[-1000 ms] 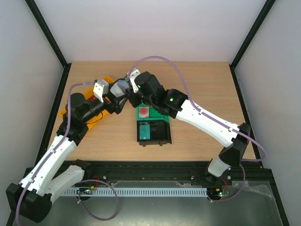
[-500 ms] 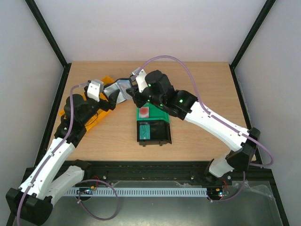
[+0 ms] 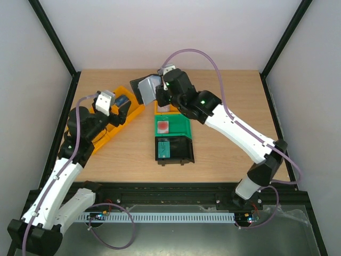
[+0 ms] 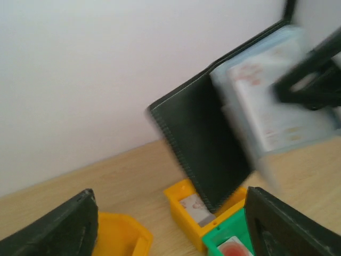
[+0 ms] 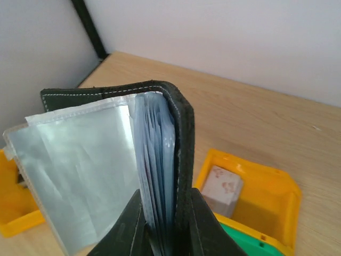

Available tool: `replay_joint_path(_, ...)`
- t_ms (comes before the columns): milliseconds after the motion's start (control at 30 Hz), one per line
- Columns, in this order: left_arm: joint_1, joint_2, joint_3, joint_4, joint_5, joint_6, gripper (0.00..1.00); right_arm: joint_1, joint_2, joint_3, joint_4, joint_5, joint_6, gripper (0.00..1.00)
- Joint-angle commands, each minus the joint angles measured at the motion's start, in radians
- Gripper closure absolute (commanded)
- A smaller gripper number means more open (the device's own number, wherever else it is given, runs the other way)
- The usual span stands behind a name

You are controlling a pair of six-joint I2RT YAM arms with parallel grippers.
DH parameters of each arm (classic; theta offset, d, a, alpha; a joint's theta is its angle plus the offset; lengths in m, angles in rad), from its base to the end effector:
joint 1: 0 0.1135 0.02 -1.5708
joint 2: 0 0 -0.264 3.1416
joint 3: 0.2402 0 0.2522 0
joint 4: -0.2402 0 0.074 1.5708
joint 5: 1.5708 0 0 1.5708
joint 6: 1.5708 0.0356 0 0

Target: Take the credit cards out of the card holder

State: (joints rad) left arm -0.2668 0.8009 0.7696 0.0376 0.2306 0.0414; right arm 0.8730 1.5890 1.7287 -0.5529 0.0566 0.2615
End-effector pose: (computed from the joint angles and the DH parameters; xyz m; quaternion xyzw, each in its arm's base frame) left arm 0.1827 -0.0584 0.3560 0.1881 0.6794 -0.1598 0.6910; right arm 0.2324 0.2741 0.4270 -0.2371 0.8026 0.2738 0.4739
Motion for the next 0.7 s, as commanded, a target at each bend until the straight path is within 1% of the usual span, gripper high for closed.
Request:
replay_joint_path(0,0.001,-0.014,0.059,0.031,0.306,0.01,0.33,0.036,0.089,0.12,-0.168,0.206,0.029,0.98)
replay_joint_path(67,-0.018,-0.003,0.054,0.066,0.427,-0.105,0.42,0.052,0.107,0.145,-0.174,0.203,0.014,0.98)
replay_joint_path(133,-0.048,0.015,0.039,0.108,0.504,-0.241,0.46,0.06,0.119,0.161,-0.167,0.161,-0.001,0.99)
replay_joint_path(200,-0.082,0.039,0.028,0.135,0.527,-0.308,0.51,0.06,0.112,0.159,-0.143,0.069,-0.012,0.98)
replay_joint_path(233,-0.093,0.051,0.027,0.135,0.514,-0.332,0.55,0.06,0.105,0.152,-0.121,0.018,-0.018,0.98)
replay_joint_path(267,-0.097,0.066,0.027,0.135,0.497,-0.356,0.57,0.06,0.094,0.141,-0.101,-0.035,-0.025,0.98)
replay_joint_path(367,-0.091,0.097,0.029,0.15,0.465,-0.424,0.58,0.051,0.041,0.097,-0.019,-0.18,-0.026,0.99)
replay_joint_path(500,-0.045,0.09,0.004,0.204,0.467,-0.522,0.6,0.004,-0.046,-0.004,0.105,-0.37,0.016,0.98)
replay_joint_path(667,-0.024,0.067,0.01,0.194,0.507,-0.506,0.56,-0.02,-0.134,-0.113,0.253,-0.626,0.019,0.98)
